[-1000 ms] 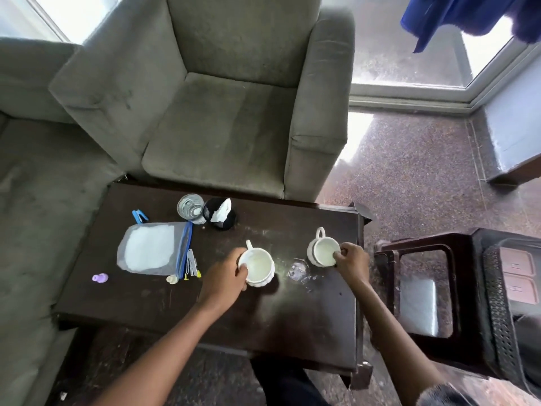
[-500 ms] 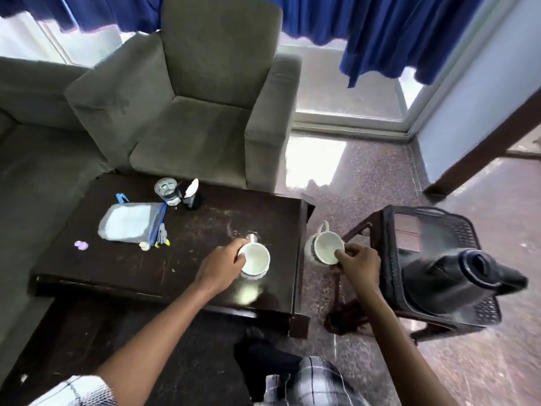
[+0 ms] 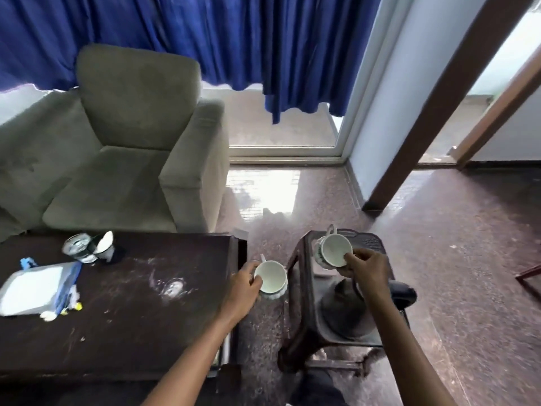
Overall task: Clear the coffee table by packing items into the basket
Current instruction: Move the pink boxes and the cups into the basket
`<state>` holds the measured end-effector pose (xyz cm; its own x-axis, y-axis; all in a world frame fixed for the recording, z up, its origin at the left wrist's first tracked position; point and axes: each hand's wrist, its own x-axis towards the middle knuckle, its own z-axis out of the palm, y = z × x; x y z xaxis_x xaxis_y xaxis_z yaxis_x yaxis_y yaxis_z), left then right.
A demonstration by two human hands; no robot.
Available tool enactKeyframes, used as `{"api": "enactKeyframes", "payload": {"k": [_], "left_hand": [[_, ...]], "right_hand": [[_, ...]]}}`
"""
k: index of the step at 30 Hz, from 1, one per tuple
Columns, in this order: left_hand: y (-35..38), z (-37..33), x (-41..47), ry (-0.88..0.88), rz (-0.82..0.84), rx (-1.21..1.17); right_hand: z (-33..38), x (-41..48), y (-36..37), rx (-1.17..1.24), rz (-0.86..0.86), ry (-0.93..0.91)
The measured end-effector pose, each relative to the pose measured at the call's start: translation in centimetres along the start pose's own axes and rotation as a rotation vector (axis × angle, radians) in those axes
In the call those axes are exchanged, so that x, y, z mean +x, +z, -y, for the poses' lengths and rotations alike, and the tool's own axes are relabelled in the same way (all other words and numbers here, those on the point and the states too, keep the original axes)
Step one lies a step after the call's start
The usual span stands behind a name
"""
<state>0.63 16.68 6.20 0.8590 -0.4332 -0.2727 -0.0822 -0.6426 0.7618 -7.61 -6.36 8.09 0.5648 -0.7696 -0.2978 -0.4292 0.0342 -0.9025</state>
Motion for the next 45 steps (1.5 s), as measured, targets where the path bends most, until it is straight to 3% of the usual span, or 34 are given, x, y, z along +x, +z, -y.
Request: {"api": "enactKeyframes", "payload": {"k": [4,7,15,19,29,35,39,42,45], "left_hand": [[5.4,-4.8,5.4,-0.018,0.035,0.029],[8.0,-7.9,8.1,-0.017,0.06,0.049],[10.3,-10.7,10.7,-0.126,0.012,0.075],[10.5,-11.8,10.3,-0.175,0.004,0.036],[10.7,-11.6,9.6,-0.234,-0.014,0.013],[11.5,-11.6,9.5,-0.221,0.014,0.046],[11.9,-12.1,9.9,-0.193,0.038,0.126],[12.4,-12.5,10.6,-0.168,0.044,0.181],[12.9,-13.2,11.4,-0.137,0.063,0.241]], "right_hand": [[-1.2,9.9,-5.7,-0.135,0.029,0.027],[-3.0,15.9,-7.5,-0.236,0.062,0.148],[-10.1,23.9,-5.2,-0.489,0.256,0.371],[-11.7,25.1,-2.6,-0.444,0.228,0.468],[-15.0,27.0,0.2,-0.297,0.098,0.481],[-15.9,28.0,-0.7,-0.228,0.191,0.542],[-10.7,25.8,-3.0,-0.159,0.097,0.398],[-5.7,22.0,-4.4,-0.019,0.42,0.291],[-2.3,17.9,-5.0,-0.055,0.73,0.141]]}}
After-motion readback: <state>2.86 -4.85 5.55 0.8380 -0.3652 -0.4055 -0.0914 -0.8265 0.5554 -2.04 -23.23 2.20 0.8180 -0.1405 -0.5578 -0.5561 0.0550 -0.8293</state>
